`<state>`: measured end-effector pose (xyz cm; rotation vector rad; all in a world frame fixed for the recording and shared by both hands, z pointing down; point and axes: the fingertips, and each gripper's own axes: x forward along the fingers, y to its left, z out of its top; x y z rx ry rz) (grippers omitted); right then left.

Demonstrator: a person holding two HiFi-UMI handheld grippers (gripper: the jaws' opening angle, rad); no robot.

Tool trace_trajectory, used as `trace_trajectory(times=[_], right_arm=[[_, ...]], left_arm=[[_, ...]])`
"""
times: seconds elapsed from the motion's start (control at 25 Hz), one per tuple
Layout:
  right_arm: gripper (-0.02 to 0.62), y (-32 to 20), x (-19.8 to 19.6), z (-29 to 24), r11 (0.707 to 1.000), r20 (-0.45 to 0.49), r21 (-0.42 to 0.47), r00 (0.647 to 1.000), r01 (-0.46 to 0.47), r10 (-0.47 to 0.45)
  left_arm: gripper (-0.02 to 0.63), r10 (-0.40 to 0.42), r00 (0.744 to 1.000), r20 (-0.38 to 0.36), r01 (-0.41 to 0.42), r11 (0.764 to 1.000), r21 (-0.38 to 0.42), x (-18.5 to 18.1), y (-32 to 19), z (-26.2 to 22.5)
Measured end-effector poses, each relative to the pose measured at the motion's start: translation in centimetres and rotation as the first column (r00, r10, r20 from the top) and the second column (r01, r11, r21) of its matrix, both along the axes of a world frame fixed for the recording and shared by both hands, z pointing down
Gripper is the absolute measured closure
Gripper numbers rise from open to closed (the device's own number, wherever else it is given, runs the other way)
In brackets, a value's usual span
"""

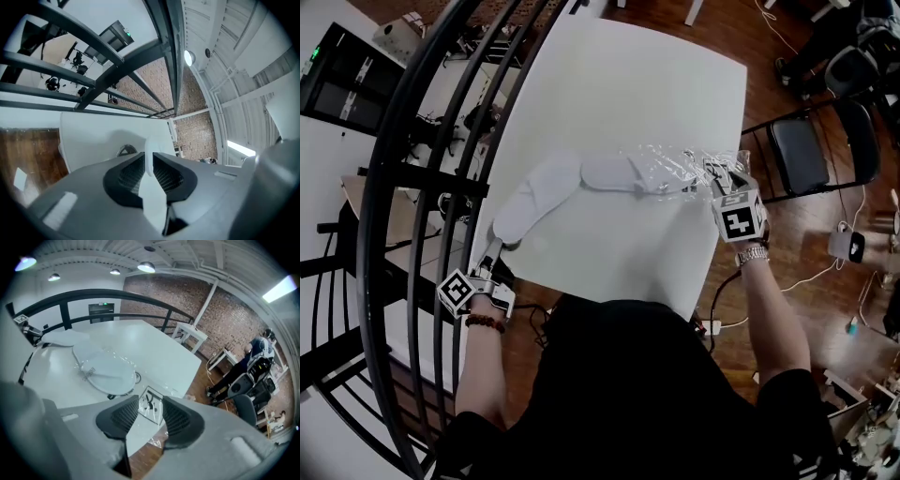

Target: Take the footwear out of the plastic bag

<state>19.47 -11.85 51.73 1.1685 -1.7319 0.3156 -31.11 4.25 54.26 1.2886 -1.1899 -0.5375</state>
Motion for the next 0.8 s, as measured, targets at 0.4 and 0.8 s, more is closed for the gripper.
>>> trace_trajectory(times=[0.4, 0.8], right_arm=[[0.417, 2.4, -20.3, -1.2, 0.864, 0.125, 0.041, 0.855, 0.503, -0.503], [0.405, 3.9, -28.0, 6.0, 0.746, 0.078, -0.122, 0.756, 0.655, -0.650]], left_arm=[[0.464, 0.325, 0.920, 0.219, -0.294, 0.942, -0.162, 4.5, 2.7, 0.8], [0.440, 0.431, 0.813, 0.391, -0.383, 0.902, -0.199, 4.4, 4.6, -0.1]])
